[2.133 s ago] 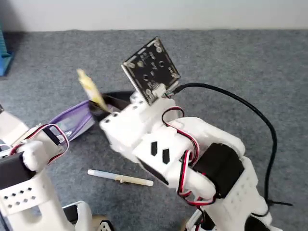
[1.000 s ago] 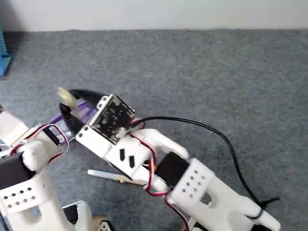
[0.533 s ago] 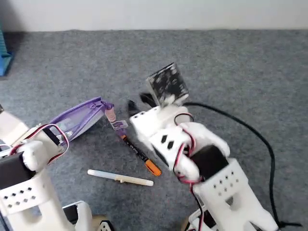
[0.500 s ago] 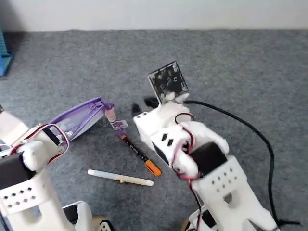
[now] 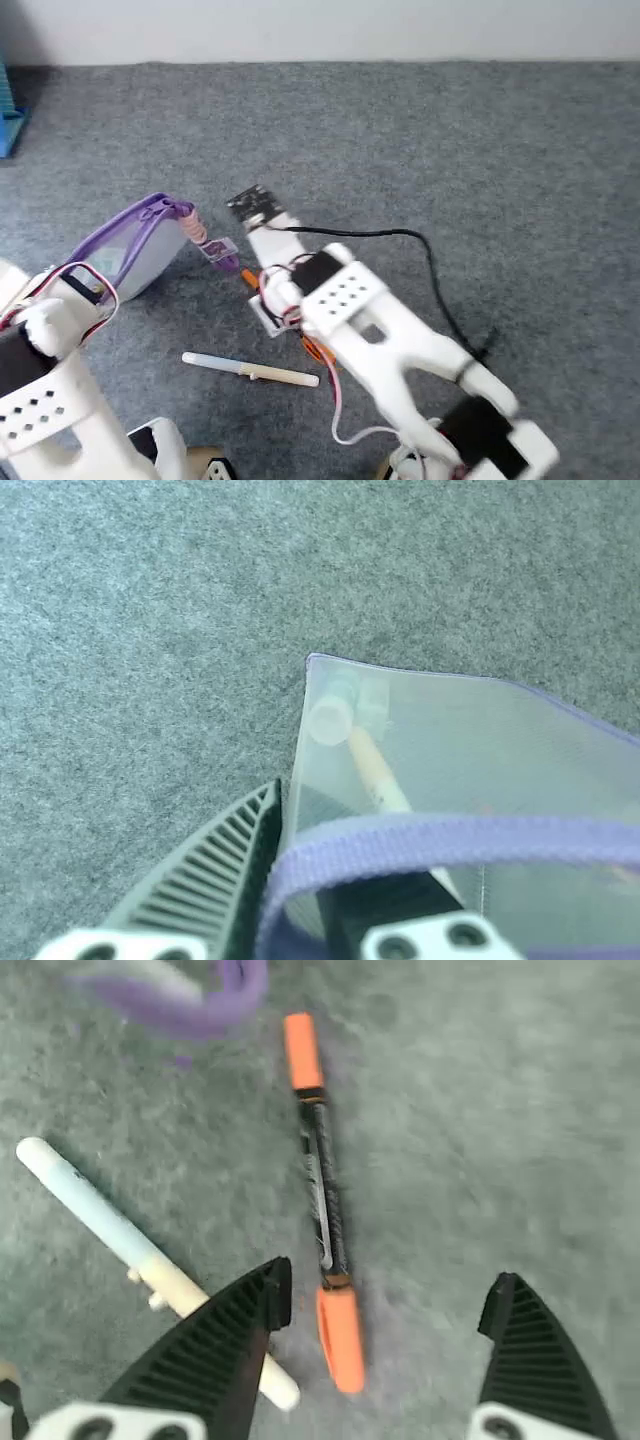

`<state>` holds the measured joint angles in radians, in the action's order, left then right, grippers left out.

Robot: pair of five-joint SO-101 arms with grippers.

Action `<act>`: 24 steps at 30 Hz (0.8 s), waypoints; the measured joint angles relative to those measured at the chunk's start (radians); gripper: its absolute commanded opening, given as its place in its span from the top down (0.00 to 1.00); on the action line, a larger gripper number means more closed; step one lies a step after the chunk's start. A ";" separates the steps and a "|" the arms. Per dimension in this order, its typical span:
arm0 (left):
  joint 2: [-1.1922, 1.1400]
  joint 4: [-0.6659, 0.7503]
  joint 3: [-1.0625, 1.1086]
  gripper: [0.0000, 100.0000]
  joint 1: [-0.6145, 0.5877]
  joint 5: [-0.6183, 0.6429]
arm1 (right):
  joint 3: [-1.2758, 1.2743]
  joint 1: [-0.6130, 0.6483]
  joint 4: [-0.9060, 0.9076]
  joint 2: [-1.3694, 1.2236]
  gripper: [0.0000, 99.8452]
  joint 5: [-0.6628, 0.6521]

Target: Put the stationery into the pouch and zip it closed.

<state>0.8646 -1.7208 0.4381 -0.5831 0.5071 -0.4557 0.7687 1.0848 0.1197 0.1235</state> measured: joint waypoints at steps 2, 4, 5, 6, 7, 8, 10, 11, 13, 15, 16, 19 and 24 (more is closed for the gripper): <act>0.000 0.000 0.000 0.99 0.000 0.000 | 0.048 0.009 -0.023 -0.092 0.69 0.000; 0.000 0.000 0.000 0.99 0.000 0.000 | 0.115 0.009 -0.031 -0.199 0.69 0.000; 0.000 0.000 0.000 0.99 0.000 0.000 | 0.157 0.009 -0.031 -0.252 0.69 0.000; 0.000 0.000 0.000 0.99 0.000 0.000 | 0.198 0.009 -0.031 -0.307 0.69 0.000; 0.000 0.000 0.000 0.99 0.000 0.000 | 0.239 0.009 -0.032 -0.358 0.69 0.000; 0.000 0.000 0.000 0.99 0.000 0.000 | 0.276 0.009 -0.032 -0.405 0.69 0.000; 0.000 0.000 0.000 0.99 0.000 0.000 | 0.345 0.009 -0.032 -0.494 0.72 0.000; 0.000 0.000 0.000 0.99 0.000 0.000 | 0.373 0.009 -0.029 -0.532 0.76 0.000; 0.000 0.000 0.000 0.99 0.000 0.000 | 0.419 0.009 -0.003 -0.589 0.87 0.000; 0.000 0.000 0.000 0.99 0.000 0.000 | 0.454 0.002 0.021 -0.612 0.99 0.000; 0.000 0.000 0.000 0.99 0.000 0.000 | 0.463 -0.003 0.028 -0.614 0.99 0.000; 0.000 0.000 0.000 0.99 0.000 0.000 | 0.470 -0.043 0.048 -0.606 0.98 -0.002; 0.000 0.000 0.000 0.99 0.000 0.000 | 0.468 -0.052 0.161 -0.543 0.99 -0.002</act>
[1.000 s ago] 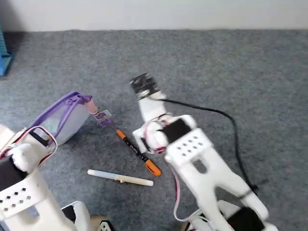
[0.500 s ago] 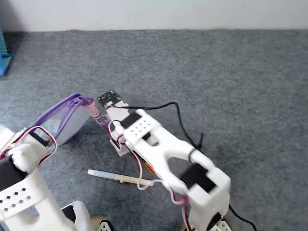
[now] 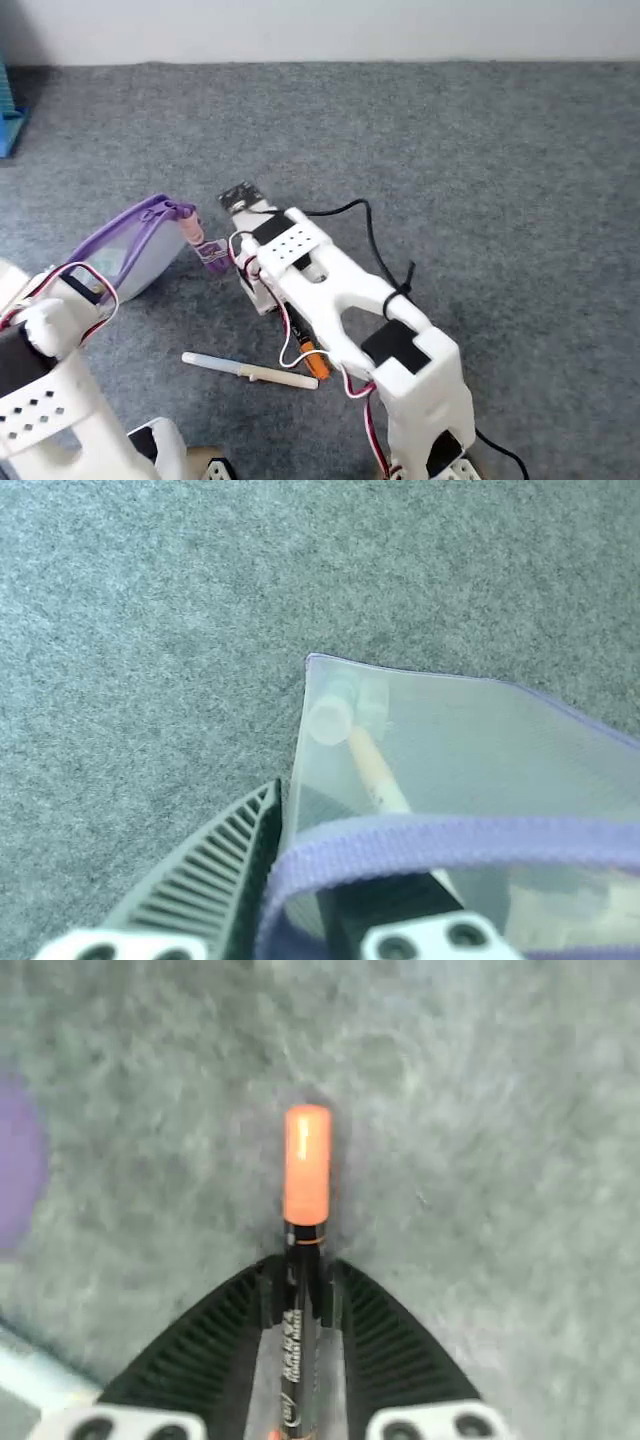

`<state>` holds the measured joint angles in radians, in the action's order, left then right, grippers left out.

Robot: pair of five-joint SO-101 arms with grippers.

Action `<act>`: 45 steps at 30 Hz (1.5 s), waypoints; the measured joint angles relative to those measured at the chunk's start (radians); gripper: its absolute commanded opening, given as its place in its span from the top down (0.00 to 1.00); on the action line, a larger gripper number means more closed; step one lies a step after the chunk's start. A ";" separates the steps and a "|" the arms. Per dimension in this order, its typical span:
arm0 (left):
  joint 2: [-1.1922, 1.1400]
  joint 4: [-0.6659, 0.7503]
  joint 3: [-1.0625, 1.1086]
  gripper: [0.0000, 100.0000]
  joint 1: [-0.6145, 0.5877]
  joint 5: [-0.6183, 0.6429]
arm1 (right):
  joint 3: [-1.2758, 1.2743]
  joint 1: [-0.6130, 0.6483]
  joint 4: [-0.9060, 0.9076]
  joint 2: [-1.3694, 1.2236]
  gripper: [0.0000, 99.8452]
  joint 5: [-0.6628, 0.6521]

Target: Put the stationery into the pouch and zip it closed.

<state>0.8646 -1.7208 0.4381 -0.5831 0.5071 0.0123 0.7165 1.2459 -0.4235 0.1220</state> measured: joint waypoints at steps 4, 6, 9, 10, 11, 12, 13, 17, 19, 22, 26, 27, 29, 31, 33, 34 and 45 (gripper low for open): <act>0.000 0.000 0.000 0.99 0.000 0.000 | 0.000 -0.011 0.112 0.138 0.99 0.000; 0.000 0.000 0.000 0.99 0.000 0.000 | -0.002 -0.011 0.164 0.222 0.99 0.000; 0.000 0.000 0.000 0.99 0.000 0.000 | -0.002 -0.008 0.238 0.388 0.99 0.002; 0.000 0.000 0.000 0.99 0.000 0.000 | -0.002 -0.002 0.252 0.446 0.99 0.002; 0.000 0.000 0.000 0.99 0.000 0.000 | -0.002 0.006 0.256 0.508 0.99 0.002; 0.000 0.000 0.000 0.99 0.000 0.000 | -0.002 0.017 0.258 0.568 0.99 0.011; 0.000 0.000 0.000 0.99 0.000 0.000 | -0.002 0.031 0.258 0.628 0.99 0.025; 0.000 0.000 0.000 0.99 0.000 0.000 | -0.002 0.114 0.232 0.838 0.99 0.052; 0.000 0.000 0.000 0.99 0.000 0.000 | -0.002 0.149 0.189 0.911 0.99 0.054; 0.000 0.000 0.000 0.99 0.000 0.000 | -0.002 0.199 0.087 0.988 0.99 0.057; 0.000 0.000 0.000 0.99 0.000 0.000 | -0.002 0.267 -0.121 1.028 0.99 0.002; 0.000 0.000 0.000 0.99 0.000 0.000 | -0.002 0.284 -0.178 1.028 0.99 -0.032; 0.000 0.000 0.000 0.99 0.000 0.000 | -0.002 0.313 -0.301 1.025 0.99 -0.100; 0.000 0.000 0.000 0.99 0.000 0.000 | -0.002 0.334 -0.427 1.003 0.99 -0.160; 0.000 0.000 0.000 0.99 0.000 0.000 | -0.002 0.344 -0.549 0.959 0.99 -0.209; 0.000 0.000 0.000 0.99 0.000 0.000 | -0.002 0.344 -0.605 0.931 0.99 -0.229; 0.000 0.000 0.000 0.99 0.081 0.000 | -0.026 0.342 -0.881 0.736 0.99 -0.281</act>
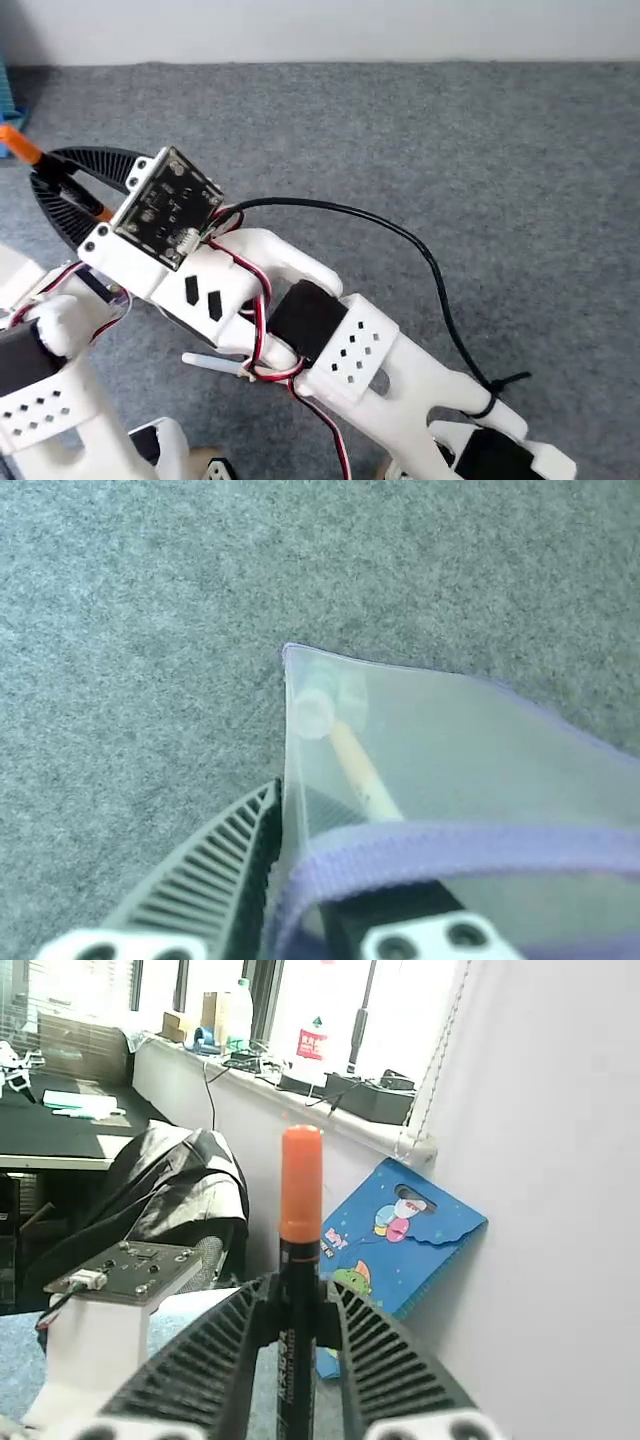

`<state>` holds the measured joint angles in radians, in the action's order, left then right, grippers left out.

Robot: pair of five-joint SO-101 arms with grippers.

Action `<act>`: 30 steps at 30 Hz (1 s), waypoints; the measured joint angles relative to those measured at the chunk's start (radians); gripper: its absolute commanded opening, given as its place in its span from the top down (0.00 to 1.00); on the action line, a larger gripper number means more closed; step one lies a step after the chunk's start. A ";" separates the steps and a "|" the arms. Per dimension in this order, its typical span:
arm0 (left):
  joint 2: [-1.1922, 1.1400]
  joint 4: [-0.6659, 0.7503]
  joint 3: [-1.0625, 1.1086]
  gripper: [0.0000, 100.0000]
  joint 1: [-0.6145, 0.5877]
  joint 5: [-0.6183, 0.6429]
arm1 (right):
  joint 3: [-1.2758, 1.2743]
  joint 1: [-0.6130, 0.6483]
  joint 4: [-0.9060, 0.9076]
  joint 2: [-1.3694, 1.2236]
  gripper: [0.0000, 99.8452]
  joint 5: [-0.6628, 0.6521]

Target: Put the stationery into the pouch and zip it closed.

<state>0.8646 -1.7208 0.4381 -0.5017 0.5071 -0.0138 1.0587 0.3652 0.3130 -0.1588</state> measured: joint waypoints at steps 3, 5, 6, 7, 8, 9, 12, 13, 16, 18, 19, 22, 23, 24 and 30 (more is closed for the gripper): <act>0.000 0.000 0.000 0.99 0.000 0.000 | -0.046 0.002 -0.012 0.009 0.99 0.000; 0.000 0.000 0.000 0.99 0.000 0.000 | -0.092 0.002 -0.015 0.034 0.99 -0.002; 0.000 0.000 0.000 0.99 0.000 0.000 | -0.114 0.000 -0.015 0.049 0.99 -0.002; 0.000 0.000 0.000 0.99 0.000 0.000 | -0.137 -0.002 -0.015 0.068 0.99 -0.002; 0.000 0.000 0.000 0.99 0.000 0.000 | -0.149 -0.002 -0.015 0.086 0.99 -0.002; 0.000 0.000 0.000 0.99 0.000 0.000 | -0.157 -0.002 -0.015 0.104 0.99 -0.003; 0.000 0.000 0.000 0.99 0.000 0.000 | -0.161 -0.002 -0.015 0.155 0.99 -0.003; 0.000 0.000 0.000 0.99 0.000 0.000 | -0.161 -0.002 -0.014 0.167 0.99 -0.003; 0.000 0.000 0.000 0.99 0.000 0.000 | -0.166 -0.002 -0.014 0.184 0.99 -0.003; 0.000 0.000 0.000 0.99 0.000 0.000 | -0.167 -0.002 -0.014 0.186 0.99 -0.003; 0.000 0.000 0.000 0.99 0.000 0.000 | -0.167 -0.002 -0.014 0.186 0.99 -0.003; 0.000 0.000 0.000 0.99 0.000 0.000 | -0.167 0.000 -0.014 0.186 0.99 -0.003; 0.000 0.000 0.000 0.99 0.000 0.000 | -0.167 0.000 -0.014 0.186 0.99 -0.003; 0.000 0.000 0.000 0.99 0.000 0.000 | -0.167 0.000 -0.014 0.186 0.99 -0.003; 0.000 0.000 0.000 0.99 0.000 0.000 | -0.167 0.028 -0.011 0.193 0.99 -0.003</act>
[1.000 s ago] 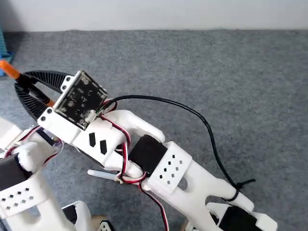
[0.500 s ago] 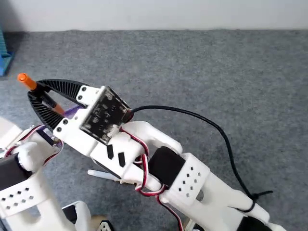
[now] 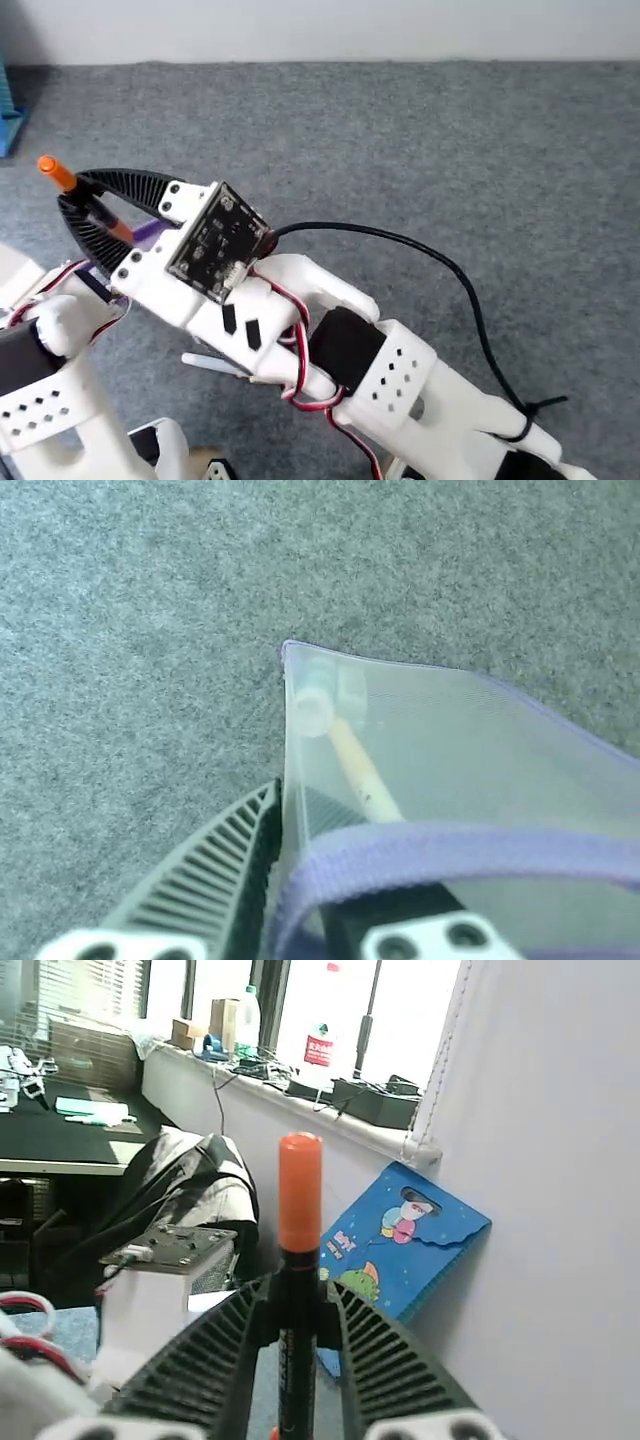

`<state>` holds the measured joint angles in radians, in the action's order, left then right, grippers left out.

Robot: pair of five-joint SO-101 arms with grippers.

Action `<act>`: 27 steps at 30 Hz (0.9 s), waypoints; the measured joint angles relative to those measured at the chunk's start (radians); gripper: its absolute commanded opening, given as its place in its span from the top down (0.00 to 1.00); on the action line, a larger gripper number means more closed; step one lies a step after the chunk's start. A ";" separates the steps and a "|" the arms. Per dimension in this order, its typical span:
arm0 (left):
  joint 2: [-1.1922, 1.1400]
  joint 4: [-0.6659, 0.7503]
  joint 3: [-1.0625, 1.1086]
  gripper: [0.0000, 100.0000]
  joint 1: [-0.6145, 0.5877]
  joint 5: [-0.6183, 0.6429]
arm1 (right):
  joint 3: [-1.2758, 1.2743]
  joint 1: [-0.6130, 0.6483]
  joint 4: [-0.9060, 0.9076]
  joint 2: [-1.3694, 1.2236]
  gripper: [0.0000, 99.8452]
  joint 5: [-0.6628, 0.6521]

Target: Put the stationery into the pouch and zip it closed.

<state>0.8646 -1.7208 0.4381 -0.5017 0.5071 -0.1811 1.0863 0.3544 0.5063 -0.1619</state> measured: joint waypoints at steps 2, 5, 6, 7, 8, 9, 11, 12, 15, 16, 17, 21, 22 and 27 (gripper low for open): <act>0.000 0.000 0.000 0.99 0.000 0.000 | 0.017 0.017 0.038 0.012 0.99 -0.009; 0.000 0.000 0.000 0.99 0.000 0.000 | 0.017 0.017 0.092 0.023 0.99 -0.020; 0.000 0.000 0.000 0.99 0.000 0.000 | 0.009 0.015 0.098 0.023 0.99 -0.020; 0.000 0.000 0.000 0.99 0.000 0.000 | -0.006 0.015 0.098 0.023 0.99 -0.020; 0.000 0.000 0.000 0.99 0.000 0.000 | -0.021 0.011 0.100 0.025 0.99 -0.020; 0.000 0.000 0.000 0.99 0.000 0.000 | -0.043 0.009 0.100 0.025 0.99 -0.020; 0.000 0.000 0.000 0.99 0.000 0.000 | -0.101 -0.006 0.091 0.025 0.99 -0.020; 0.000 0.000 0.000 0.99 0.000 0.000 | -0.133 -0.017 0.069 0.025 0.99 -0.023; 0.000 0.000 0.000 0.99 0.000 0.000 | -0.239 -0.057 -0.028 0.025 0.99 -0.032; 0.000 0.000 0.000 0.99 0.000 0.000 | -0.275 -0.069 -0.061 0.025 0.99 -0.043; 0.000 0.000 0.000 0.99 0.000 0.000 | -0.307 -0.078 -0.091 0.025 0.98 -0.058; 0.000 0.000 0.000 0.99 0.000 0.000 | -0.356 -0.092 -0.101 0.026 0.85 -0.091; 0.000 0.000 0.000 0.99 0.000 0.000 | -0.356 -0.092 -0.078 0.040 0.81 -0.091; 0.000 0.000 0.000 0.99 0.000 0.000 | -0.293 -0.097 0.118 0.117 0.78 -0.091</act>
<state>0.8646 -1.7208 0.4381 -0.5017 0.5071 -0.4741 0.9897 0.4726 0.6229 -0.2524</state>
